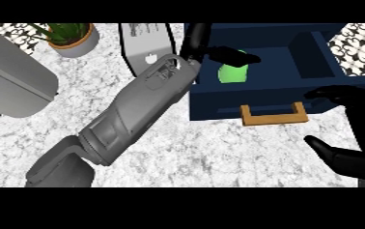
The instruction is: Pick up the cup, place it into the drawer and close the drawer
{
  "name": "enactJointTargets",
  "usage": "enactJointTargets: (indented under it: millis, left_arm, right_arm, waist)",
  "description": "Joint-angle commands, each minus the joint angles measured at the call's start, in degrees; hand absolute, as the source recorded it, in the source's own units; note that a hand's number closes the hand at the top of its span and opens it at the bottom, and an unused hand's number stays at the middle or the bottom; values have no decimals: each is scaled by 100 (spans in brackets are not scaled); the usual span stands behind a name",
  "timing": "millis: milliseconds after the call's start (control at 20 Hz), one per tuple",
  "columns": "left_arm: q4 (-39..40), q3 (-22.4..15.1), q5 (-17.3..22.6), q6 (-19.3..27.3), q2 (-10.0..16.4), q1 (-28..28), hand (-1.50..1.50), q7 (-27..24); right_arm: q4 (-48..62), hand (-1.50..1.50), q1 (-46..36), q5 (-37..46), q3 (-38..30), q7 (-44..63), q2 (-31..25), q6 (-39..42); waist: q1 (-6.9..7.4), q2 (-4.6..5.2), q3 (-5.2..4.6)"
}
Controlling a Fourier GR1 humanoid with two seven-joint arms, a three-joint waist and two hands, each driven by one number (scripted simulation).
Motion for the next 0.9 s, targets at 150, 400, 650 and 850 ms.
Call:
enactJointTargets:
  millis: [150,400,650,850]
  left_arm:
    - [-187,471,148,-324,338,-28,-150,90]
    - [-946,568,87,-318,655,422,-150,284]
    - [-1745,737,85,-341,1217,920,-150,676]
    - [-2566,895,38,-287,1809,1188,-150,1173]
  right_arm:
    - [-474,150,411,591,228,2,-573,592]
    - [-441,150,523,1738,572,-74,-490,328]
    - [-525,150,612,2519,872,22,-435,79]
    - [66,150,67,2832,758,-80,-428,-178]
  waist:
    - [245,-46,-4]
    - [394,-76,-4]
    - [443,-97,-4]
    - [478,-90,-2]
